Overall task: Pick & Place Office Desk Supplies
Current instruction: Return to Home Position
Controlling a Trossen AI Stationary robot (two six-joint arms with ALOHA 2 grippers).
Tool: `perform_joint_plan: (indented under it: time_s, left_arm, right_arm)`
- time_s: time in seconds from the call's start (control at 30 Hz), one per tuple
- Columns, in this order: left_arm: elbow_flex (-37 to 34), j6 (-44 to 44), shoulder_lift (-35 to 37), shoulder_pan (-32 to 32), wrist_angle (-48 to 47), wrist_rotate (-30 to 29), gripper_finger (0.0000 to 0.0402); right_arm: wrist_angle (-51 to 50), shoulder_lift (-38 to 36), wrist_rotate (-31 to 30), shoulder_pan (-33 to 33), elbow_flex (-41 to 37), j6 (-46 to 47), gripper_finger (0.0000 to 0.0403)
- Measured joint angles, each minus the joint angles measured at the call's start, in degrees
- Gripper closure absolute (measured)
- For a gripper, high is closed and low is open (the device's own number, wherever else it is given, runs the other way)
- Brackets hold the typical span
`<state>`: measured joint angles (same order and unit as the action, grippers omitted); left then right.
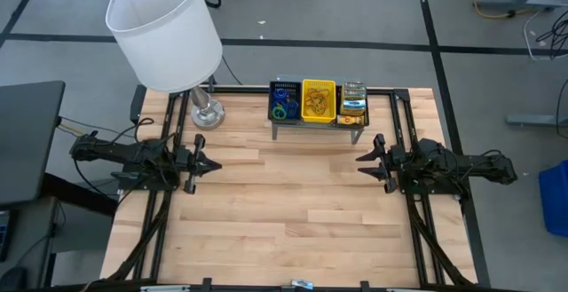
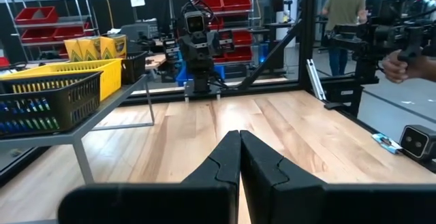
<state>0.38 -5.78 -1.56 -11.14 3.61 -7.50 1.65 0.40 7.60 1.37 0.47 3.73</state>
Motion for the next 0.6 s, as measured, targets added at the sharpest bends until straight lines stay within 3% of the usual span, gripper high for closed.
perform_joint_plan:
  time_s: [0.43,0.6]
  left_arm:
    - [0.0,-2.32,0.0,-0.02,0.0,0.19,0.0378]
    - [0.0,-2.29,0.0,-0.02,0.09,6.66,0.0374]
  right_arm:
    - [0.0,0.0,0.04,-0.02,0.0,1.44,0.0245]
    - [0.0,0.0,0.04,-0.01,0.0,1.43,0.0245]
